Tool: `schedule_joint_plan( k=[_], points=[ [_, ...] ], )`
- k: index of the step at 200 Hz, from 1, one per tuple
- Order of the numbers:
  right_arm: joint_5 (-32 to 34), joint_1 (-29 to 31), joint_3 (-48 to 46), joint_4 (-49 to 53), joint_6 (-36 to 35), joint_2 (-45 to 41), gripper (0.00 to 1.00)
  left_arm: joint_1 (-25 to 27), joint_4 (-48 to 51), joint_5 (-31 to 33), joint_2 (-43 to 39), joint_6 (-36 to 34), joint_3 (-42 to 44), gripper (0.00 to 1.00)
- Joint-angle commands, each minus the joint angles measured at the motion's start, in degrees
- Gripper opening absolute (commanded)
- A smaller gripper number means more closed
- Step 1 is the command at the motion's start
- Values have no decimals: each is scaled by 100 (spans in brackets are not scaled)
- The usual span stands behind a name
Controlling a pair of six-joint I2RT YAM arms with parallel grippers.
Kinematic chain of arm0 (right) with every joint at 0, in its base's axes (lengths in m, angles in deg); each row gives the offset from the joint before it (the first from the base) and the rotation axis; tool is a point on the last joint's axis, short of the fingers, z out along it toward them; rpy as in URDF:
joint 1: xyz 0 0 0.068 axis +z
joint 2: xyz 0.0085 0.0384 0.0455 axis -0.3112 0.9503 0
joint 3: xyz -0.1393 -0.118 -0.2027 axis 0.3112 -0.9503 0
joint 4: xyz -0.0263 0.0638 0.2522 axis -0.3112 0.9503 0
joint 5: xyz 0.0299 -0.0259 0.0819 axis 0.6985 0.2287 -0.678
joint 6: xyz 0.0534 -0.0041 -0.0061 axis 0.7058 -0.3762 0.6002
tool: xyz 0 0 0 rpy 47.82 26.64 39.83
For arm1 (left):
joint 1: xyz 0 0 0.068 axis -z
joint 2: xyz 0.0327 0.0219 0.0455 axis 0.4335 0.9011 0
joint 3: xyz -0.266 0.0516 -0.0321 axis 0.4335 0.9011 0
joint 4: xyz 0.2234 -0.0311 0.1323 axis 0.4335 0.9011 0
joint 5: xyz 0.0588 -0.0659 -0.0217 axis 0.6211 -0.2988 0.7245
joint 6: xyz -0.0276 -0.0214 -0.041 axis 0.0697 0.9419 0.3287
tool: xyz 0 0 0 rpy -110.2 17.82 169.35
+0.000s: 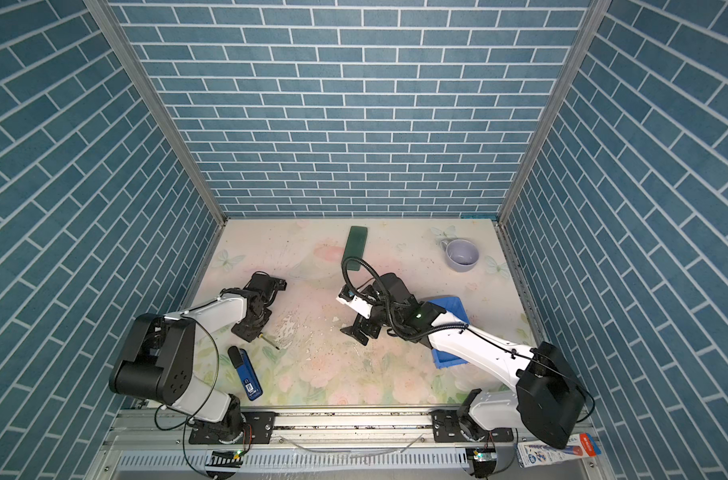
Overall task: Put the screwdriver in the bin
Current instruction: 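Close the left gripper on the screwdriver handle while the right gripper moves inward, then lift the screwdriver with the left gripper and carry it toward the right gripper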
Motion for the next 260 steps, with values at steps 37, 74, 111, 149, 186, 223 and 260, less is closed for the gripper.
schedule_joint_plan(
  k=[37, 74, 111, 149, 186, 223, 260],
  points=[
    [60, 14, 156, 32, -196, -93, 99, -27, 532, -74, 88, 63, -102, 6],
    [112, 25, 137, -36, -178, -122, 99, -18, 918, 50, -164, -224, -392, 3],
    [138, 11, 146, -292, 7, -117, 99, 35, 1067, 55, -700, -283, -651, 2],
    [218, -14, 167, -720, 364, -26, 99, 250, 1007, -11, -1031, -273, -1134, 2],
    [78, -244, 378, -1041, 1311, 62, 99, 753, 684, -160, -985, -452, -1746, 2],
    [-286, -652, 406, -1522, 2389, 51, 99, 1392, -7, -323, -768, -762, -2322, 1],
    [-518, -1098, 128, -2482, 3597, -25, 99, 2090, -875, -610, -488, -1172, -2817, 0]
  ],
)
